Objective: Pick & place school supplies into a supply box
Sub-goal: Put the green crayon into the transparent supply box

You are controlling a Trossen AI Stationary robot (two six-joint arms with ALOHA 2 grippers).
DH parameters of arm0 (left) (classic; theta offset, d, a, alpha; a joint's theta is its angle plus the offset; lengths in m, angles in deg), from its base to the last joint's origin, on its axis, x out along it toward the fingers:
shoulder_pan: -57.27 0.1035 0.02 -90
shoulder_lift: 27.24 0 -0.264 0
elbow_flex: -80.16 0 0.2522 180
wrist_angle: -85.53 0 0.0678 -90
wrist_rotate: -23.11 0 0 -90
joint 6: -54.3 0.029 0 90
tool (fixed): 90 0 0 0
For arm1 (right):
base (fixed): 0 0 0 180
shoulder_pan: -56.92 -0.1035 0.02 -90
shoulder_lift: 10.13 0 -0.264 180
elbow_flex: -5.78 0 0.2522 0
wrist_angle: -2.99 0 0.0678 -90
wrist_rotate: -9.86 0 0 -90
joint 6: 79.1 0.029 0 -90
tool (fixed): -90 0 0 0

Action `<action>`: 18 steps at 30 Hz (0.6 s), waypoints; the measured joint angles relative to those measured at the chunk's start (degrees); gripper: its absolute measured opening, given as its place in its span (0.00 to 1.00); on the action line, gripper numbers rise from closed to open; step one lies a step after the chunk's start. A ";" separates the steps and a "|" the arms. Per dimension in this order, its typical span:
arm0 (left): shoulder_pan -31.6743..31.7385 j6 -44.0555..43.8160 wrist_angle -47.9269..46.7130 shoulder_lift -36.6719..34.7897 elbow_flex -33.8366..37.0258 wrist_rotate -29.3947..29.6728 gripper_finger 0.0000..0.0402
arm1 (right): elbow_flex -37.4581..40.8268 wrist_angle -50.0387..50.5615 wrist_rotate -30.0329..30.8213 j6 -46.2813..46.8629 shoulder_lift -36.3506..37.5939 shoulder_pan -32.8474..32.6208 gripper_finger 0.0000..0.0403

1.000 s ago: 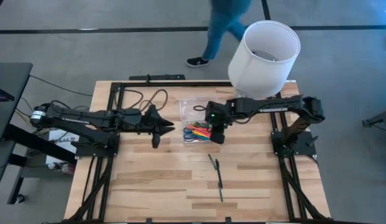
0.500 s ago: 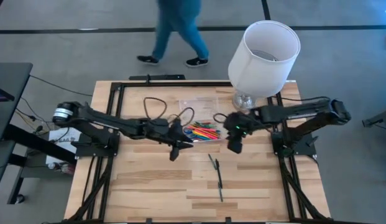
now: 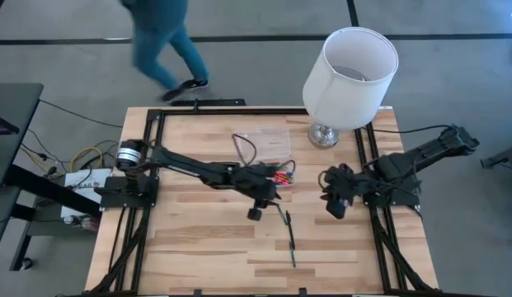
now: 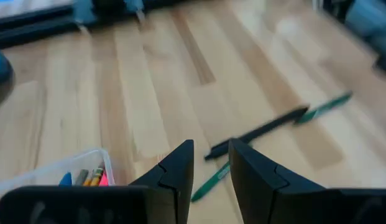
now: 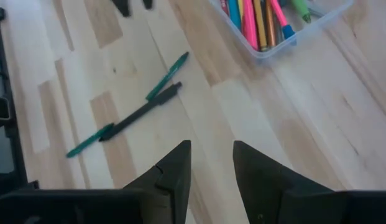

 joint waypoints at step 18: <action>0.02 17.52 -22.34 16.47 -20.65 -4.18 0.24 | 2.11 4.16 14.60 17.35 3.15 -17.10 0.28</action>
